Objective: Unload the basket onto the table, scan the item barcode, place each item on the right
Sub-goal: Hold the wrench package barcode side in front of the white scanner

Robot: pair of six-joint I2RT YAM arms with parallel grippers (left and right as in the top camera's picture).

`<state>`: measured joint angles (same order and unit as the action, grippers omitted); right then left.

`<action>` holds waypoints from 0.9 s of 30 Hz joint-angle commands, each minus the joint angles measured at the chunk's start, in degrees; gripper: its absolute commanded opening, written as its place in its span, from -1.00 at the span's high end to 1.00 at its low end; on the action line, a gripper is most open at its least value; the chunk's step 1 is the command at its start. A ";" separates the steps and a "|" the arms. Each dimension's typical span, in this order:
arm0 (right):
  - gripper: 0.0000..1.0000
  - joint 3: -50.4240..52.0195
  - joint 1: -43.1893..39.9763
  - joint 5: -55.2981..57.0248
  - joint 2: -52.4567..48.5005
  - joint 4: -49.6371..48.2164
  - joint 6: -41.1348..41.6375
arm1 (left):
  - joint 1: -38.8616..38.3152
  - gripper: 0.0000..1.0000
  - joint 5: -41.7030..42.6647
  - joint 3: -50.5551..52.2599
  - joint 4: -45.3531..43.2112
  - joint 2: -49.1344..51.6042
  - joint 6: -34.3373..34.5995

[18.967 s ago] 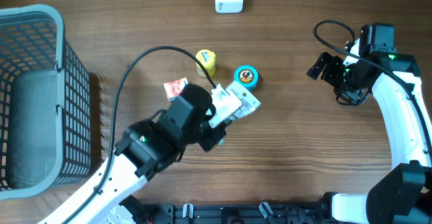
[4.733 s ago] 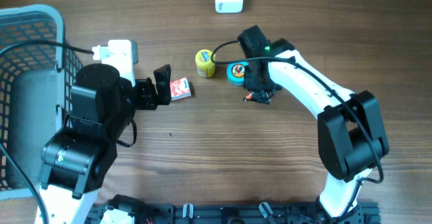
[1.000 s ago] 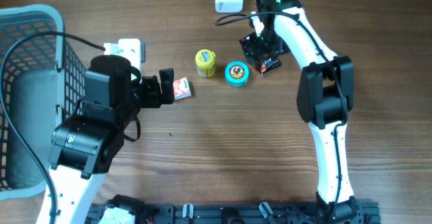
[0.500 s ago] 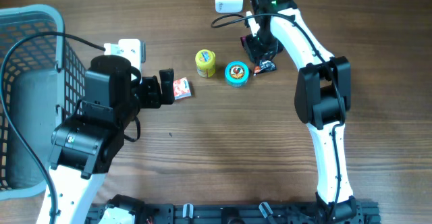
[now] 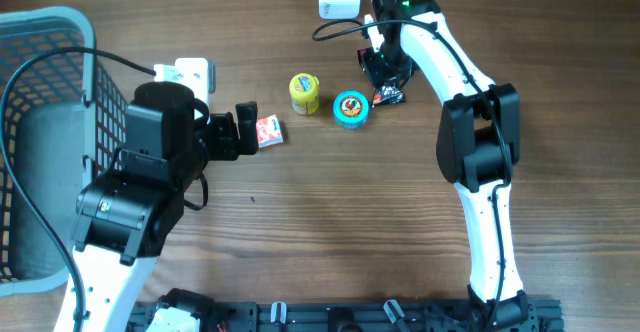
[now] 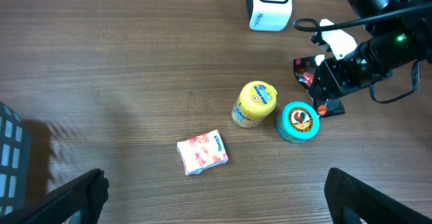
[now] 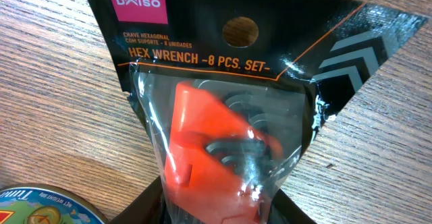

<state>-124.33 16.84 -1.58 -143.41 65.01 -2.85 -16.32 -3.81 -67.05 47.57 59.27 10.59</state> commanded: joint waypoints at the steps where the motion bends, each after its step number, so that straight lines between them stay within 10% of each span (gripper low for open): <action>1: 0.28 -1.77 0.37 -0.85 -1.66 -0.52 0.46 | 0.37 -1.00 -0.81 -1.16 -0.11 0.00 0.26; 23: 0.13 -8.96 4.61 10.16 -1.66 -10.51 3.04 | 0.37 -1.00 -2.08 -1.16 -0.15 5.20 0.09; 27: -0.25 -8.96 4.81 10.43 -1.66 -10.05 3.08 | 0.37 -1.00 -2.34 -1.16 -0.15 6.16 0.09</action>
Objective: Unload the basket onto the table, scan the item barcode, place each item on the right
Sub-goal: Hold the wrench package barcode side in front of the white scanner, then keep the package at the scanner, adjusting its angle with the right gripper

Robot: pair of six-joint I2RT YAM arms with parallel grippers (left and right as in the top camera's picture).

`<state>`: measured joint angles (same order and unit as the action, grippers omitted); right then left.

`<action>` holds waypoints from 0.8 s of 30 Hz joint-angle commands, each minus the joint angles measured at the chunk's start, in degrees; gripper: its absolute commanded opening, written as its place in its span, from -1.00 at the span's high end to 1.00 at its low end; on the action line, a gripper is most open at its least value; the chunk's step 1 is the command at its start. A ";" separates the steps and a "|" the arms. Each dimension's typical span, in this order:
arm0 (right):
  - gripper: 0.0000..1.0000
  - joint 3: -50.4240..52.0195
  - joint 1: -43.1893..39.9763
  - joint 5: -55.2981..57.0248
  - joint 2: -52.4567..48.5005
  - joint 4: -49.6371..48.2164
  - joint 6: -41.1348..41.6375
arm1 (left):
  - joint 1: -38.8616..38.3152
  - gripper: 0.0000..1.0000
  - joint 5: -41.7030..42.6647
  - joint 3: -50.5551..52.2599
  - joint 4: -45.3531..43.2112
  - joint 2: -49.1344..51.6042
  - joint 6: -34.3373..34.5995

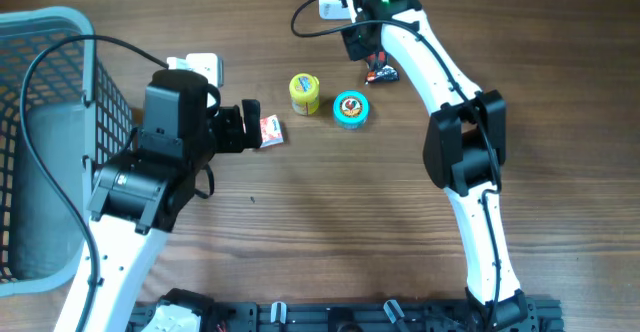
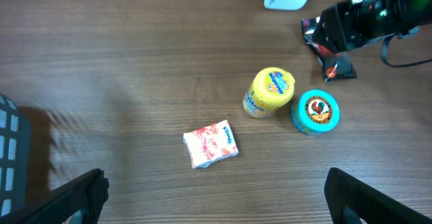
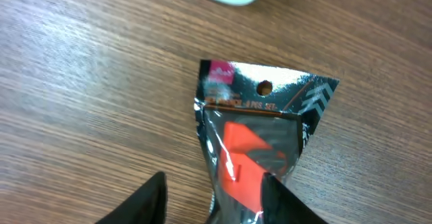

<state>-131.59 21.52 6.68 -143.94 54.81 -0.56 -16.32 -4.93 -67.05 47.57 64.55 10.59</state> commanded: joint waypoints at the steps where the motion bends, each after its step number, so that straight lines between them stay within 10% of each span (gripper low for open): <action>1: -0.28 -1.70 0.07 2.58 -1.14 0.17 1.22 | 0.37 -1.00 -1.22 -1.16 -0.15 1.11 0.09; 8: -0.77 -1.68 -1.90 -1.09 -1.14 3.34 6.71 | 0.37 -1.00 -1.18 -1.16 -0.17 1.46 0.11; 24: -0.88 -1.68 -3.06 -5.70 -3.30 2.12 8.31 | 0.35 -1.00 -1.14 -1.16 -0.15 1.46 0.33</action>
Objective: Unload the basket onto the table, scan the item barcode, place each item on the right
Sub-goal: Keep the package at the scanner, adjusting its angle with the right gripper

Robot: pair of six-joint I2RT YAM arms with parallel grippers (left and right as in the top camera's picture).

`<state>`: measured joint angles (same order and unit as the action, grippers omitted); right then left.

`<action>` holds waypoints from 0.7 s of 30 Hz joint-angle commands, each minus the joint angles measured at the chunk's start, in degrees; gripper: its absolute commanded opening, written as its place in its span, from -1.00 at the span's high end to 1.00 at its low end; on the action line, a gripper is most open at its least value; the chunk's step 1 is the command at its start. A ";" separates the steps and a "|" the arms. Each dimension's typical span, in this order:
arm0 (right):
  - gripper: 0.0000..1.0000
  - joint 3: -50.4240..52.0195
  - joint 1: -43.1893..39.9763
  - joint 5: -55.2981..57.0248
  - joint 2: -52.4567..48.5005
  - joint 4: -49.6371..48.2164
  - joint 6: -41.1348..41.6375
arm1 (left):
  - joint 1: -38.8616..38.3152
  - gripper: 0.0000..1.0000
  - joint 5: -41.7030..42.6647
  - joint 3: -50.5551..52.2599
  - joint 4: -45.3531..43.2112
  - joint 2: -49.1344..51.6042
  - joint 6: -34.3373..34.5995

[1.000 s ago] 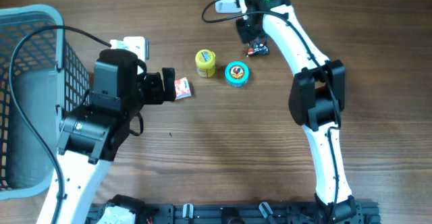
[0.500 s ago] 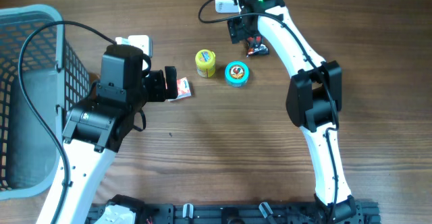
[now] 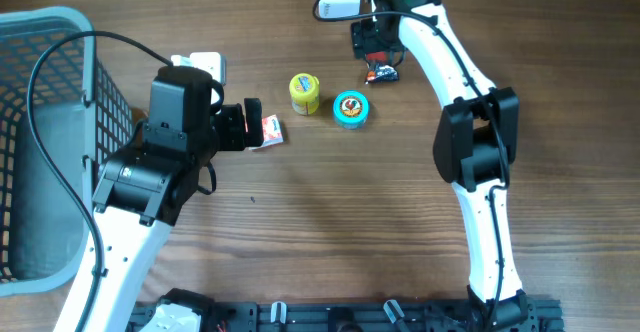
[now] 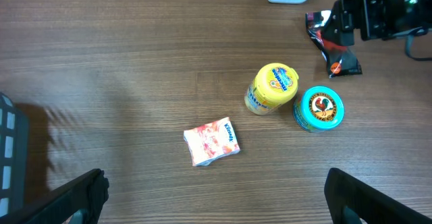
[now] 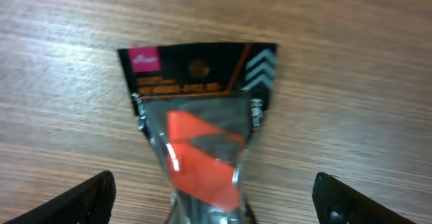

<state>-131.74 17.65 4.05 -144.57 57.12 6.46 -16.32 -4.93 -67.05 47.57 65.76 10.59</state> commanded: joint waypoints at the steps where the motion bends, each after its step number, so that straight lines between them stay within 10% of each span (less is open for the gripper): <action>1: -0.89 -1.53 1.22 -3.06 -2.69 -0.37 1.25 | 0.35 -1.00 -1.14 -1.16 -0.15 0.26 0.31; 14: -0.74 -1.53 0.70 -3.06 -9.60 0.37 4.15 | 0.37 -1.00 -1.16 -1.16 -0.15 0.26 0.31; 21: -0.11 -1.55 1.14 -2.64 -9.62 -0.37 5.11 | 0.35 -1.00 -1.16 -1.16 0.11 0.26 0.31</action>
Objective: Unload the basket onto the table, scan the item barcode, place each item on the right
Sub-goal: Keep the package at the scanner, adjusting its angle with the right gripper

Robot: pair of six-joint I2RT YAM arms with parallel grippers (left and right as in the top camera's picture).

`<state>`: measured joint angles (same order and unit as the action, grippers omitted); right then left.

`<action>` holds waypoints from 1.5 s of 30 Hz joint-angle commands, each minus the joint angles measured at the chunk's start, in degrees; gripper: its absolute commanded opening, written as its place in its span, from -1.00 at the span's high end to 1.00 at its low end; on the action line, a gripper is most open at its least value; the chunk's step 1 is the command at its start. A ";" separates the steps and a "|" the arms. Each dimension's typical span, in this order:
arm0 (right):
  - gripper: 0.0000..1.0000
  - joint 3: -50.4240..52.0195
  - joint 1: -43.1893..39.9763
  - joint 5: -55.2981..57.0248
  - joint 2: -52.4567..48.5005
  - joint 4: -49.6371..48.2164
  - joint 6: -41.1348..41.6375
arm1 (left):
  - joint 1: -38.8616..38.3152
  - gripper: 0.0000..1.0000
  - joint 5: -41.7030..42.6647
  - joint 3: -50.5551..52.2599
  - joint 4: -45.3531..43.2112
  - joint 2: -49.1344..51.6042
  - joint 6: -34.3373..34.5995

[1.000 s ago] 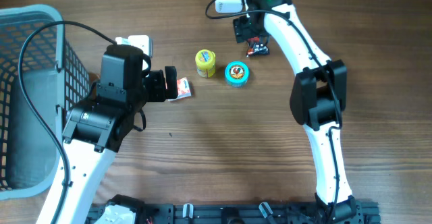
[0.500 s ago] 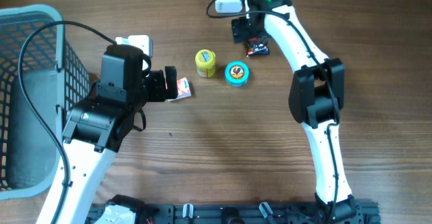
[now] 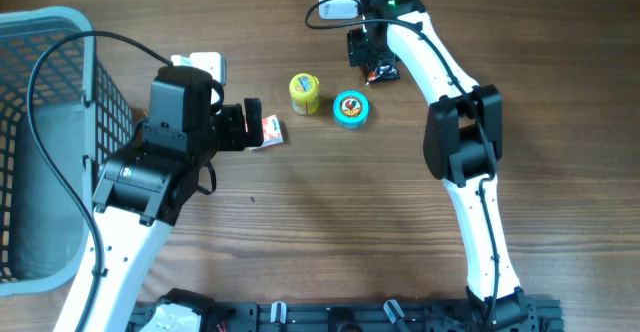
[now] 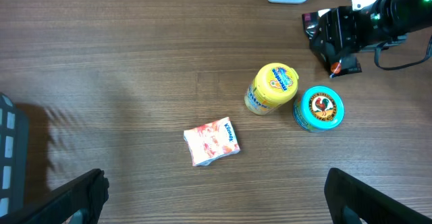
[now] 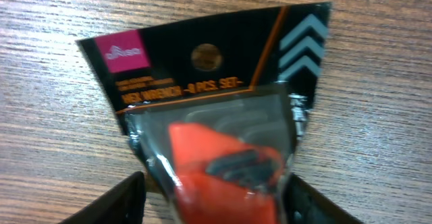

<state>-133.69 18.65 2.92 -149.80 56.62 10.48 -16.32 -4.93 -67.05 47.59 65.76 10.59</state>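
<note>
The hex wrench pack (image 5: pixel 209 102), black card with an orange holder under clear plastic, lies on the wood just below the white scanner. My right gripper (image 3: pixel 370 57) is down over it. Its fingers (image 5: pixel 121 204) press against both sides of the pack's lower end, shut on it. In the overhead view only a corner of the pack (image 3: pixel 384 72) shows past the arm. The same is true in the left wrist view, where the pack (image 4: pixel 343 65) sits under the right gripper. My left gripper (image 4: pixel 216 200) hangs open above bare wood, short of a pink tissue packet (image 4: pixel 212 142).
A yellow jar (image 3: pixel 304 92) and a teal can (image 3: pixel 350 108) stand just left of the pack. The tissue packet (image 3: pixel 268 130) lies by the left gripper's tips. A blue basket (image 3: pixel 40 32) fills the left edge. A white device (image 3: pixel 200 69) sits behind the left arm.
The right gripper was above the pack with its jaws wide apart. It is now lower, with the jaws drawn in against the pack's sides. The left arm and other items are unchanged.
The right gripper first held the pack beside the teal can. Then the pack lay on the table nearer the scanner, with the gripper off it. After that the jaws stood wide open over it. Now they are shut on it again.
</note>
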 commanded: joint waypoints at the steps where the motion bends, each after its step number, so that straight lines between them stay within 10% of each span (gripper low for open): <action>1: -0.03 0.39 0.13 -1.49 -4.39 0.15 1.11 | 0.37 -1.00 -1.16 -1.16 0.20 0.26 0.31; 13: 0.38 0.28 0.24 0.28 -3.89 -0.17 0.00 | 0.37 -0.99 -1.16 -1.16 0.28 0.26 0.31; 45: 0.38 -14.19 2.62 0.00 -3.61 -7.43 -0.39 | 0.37 -1.00 -1.16 -0.57 0.24 0.42 0.31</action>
<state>-146.43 20.49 3.03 -152.70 51.20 10.63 -16.32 -4.93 -67.05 47.83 65.76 10.59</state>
